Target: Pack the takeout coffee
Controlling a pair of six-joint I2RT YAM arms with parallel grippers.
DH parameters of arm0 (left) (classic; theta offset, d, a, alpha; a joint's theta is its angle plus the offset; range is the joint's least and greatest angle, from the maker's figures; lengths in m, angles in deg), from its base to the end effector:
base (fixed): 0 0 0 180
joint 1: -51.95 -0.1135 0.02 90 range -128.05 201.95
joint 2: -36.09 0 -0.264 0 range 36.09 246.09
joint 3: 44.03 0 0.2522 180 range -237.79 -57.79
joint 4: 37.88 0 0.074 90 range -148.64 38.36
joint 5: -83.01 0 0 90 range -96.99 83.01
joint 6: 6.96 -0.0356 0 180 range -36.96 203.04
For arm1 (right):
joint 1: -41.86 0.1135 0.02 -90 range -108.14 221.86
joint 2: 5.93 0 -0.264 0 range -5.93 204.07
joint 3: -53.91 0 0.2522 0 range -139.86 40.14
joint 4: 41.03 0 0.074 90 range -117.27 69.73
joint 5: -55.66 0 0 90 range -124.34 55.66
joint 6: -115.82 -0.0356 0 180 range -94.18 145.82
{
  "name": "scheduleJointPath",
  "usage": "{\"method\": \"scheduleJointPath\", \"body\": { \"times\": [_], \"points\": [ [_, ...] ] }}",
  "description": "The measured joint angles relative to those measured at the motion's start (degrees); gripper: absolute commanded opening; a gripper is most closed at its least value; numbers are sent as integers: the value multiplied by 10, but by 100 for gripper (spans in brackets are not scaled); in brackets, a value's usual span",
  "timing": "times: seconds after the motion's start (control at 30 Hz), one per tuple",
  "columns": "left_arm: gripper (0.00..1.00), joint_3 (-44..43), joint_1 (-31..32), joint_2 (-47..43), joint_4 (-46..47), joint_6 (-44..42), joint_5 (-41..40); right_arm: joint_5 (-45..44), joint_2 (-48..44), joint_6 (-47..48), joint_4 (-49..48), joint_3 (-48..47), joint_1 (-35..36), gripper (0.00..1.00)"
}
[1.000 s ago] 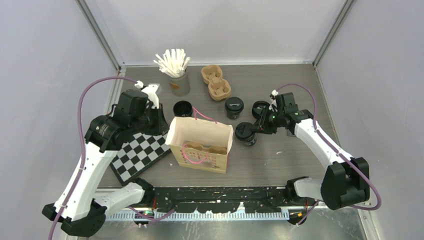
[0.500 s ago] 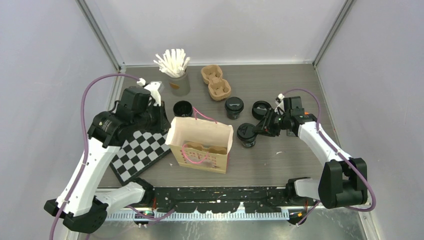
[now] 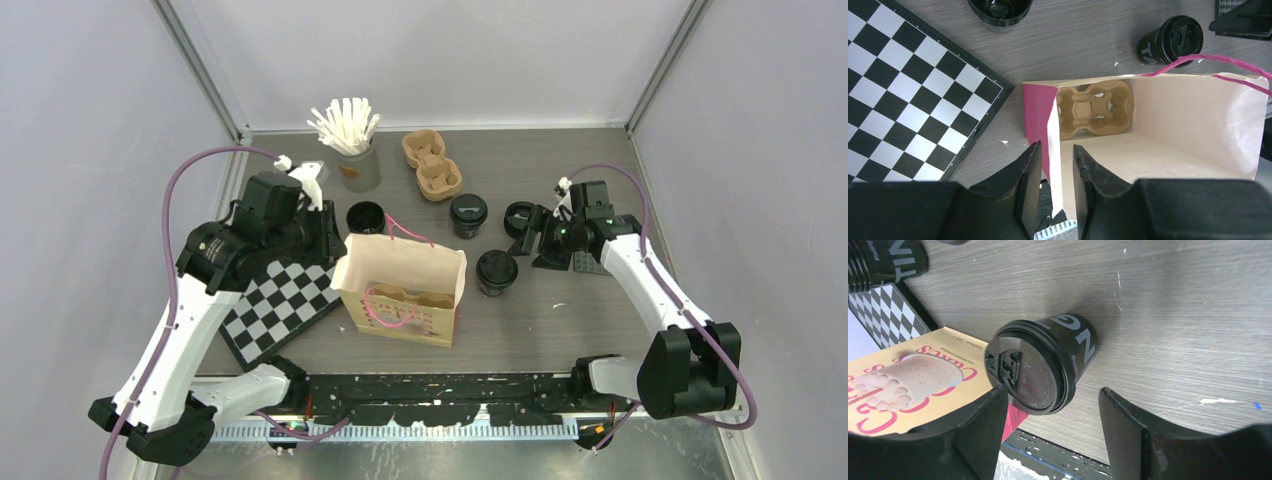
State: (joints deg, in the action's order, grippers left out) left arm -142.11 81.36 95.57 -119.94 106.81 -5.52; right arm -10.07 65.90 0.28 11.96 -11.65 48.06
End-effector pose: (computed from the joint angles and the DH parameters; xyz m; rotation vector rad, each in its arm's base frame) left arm 0.1412 -0.0806 0.4229 0.1303 2.3782 -0.4858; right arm 0.2398 0.0408 0.2453 0.2901 2.6326 0.7456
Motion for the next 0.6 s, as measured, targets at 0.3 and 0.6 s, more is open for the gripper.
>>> {"method": "scheduleJointPath", "body": {
  "times": [0.3, 0.6],
  "points": [
    [44, 11, 0, -4, 22, 2, 25, -97, -31, 38, 18, -63, 97, 83],
    [45, 24, 0, -4, 24, -4, 37, -188, -51, 122, -25, -37, 195, 87]
  ]
}}
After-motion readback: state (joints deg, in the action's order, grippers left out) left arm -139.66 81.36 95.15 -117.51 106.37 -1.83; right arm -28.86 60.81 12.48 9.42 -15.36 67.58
